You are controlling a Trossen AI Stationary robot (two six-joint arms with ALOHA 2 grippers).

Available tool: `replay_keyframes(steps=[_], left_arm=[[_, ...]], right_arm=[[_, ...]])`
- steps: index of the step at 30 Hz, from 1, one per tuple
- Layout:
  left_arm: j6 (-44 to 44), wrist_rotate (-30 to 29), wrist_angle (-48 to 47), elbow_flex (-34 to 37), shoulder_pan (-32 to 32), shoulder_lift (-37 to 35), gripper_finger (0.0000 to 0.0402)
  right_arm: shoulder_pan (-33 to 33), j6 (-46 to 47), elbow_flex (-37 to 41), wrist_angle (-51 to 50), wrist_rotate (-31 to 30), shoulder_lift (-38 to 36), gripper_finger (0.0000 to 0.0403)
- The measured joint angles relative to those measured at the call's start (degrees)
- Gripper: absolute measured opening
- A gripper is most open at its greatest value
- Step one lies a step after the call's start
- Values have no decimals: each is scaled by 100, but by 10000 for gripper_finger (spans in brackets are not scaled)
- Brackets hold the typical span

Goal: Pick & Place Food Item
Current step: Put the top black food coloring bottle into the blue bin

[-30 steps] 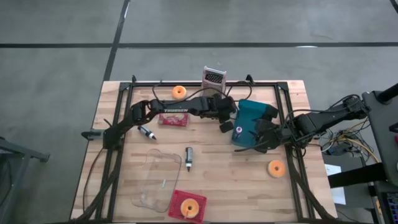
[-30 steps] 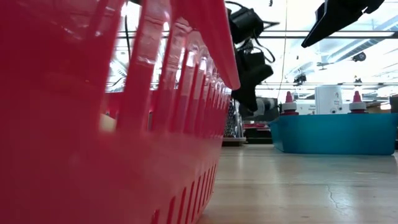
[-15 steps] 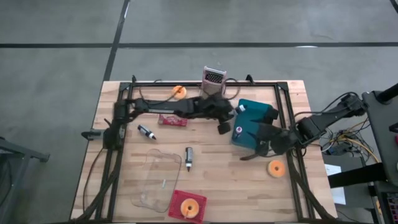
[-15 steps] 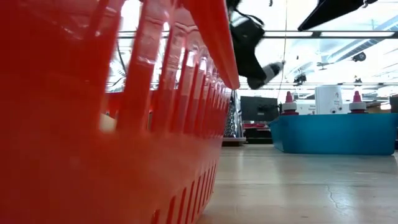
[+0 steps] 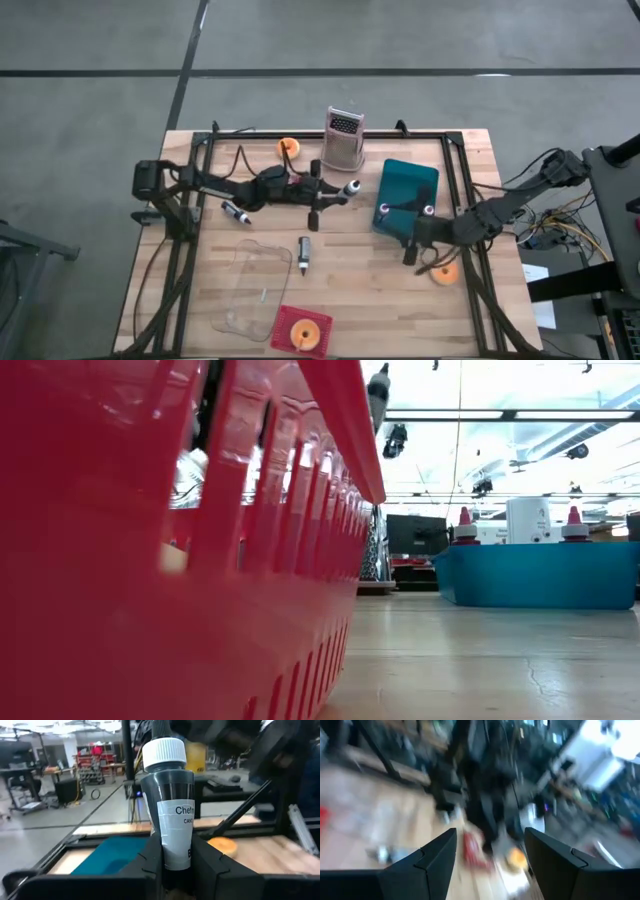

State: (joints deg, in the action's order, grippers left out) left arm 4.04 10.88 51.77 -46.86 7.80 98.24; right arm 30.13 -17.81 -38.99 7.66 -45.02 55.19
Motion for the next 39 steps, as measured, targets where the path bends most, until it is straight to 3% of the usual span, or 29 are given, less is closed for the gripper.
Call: replay_keyframes(steps=[3, 5, 11, 16, 23, 29, 39], left_arm=[[28, 75, 5, 65, -14, 48, 65], [106, 138, 54, 71, -59, 96, 65], [330, 284, 223, 53, -169, 264, 65], [361, 503, 1054, 13, -281, 693, 65], [255, 480, 1123, -332, -300, 1225, 65], [136, 572, 1074, -728, -304, 1653, 65], [65, 611, 1038, -887, -304, 1870, 63]], right_arm=[[-85, -400, 208, 858, 491, -111, 228], [-229, -385, 207, 905, 746, -235, 228], [-819, 320, -398, -646, 1767, -513, 228], [-1391, 679, -835, -1385, 2849, -516, 228], [-2126, 1324, -1950, -3456, 3239, -116, 228], [-2481, 1631, -3046, -5186, 3714, 641, 228], [-2622, 1765, -3932, -6436, 4103, 1763, 228]])
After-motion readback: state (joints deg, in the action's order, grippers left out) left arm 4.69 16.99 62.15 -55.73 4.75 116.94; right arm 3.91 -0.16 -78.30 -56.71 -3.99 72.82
